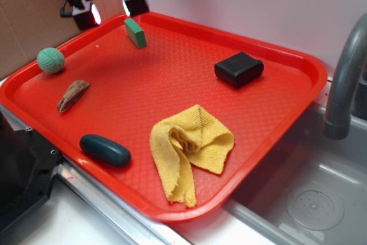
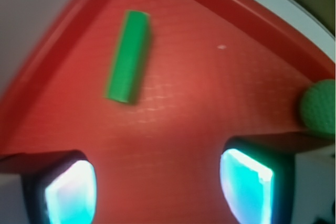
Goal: Grab the green block.
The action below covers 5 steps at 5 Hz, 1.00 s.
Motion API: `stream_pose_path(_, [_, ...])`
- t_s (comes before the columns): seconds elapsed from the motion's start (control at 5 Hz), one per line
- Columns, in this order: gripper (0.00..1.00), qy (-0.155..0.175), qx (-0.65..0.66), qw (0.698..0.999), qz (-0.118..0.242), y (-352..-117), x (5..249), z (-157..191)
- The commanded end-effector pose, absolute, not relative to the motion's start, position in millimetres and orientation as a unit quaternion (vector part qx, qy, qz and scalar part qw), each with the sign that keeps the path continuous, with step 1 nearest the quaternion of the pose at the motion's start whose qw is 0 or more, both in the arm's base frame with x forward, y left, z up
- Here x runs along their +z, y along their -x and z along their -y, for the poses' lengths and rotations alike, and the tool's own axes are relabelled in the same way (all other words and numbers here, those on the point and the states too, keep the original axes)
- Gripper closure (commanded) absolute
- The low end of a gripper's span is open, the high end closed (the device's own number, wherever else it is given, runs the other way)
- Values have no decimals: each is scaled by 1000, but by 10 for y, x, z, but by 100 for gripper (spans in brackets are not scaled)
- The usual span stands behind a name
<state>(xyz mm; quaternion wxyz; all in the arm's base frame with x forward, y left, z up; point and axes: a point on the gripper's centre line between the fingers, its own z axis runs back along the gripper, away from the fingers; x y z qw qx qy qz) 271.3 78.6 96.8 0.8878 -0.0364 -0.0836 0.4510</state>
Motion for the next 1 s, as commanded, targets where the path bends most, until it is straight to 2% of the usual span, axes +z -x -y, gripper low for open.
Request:
stream_pose_path(0.0, [0,16,475,875,92,-2768,843,-1041])
stream_pose_path(0.2, [0,-4,486,869,95,-2840,728,-1189])
stream_pose_path(0.6, [0,-7,504,859,90,-3031,602,-1382])
stream_pose_path(0.8, [0,-27,506,858,79,-3014,435,-1467])
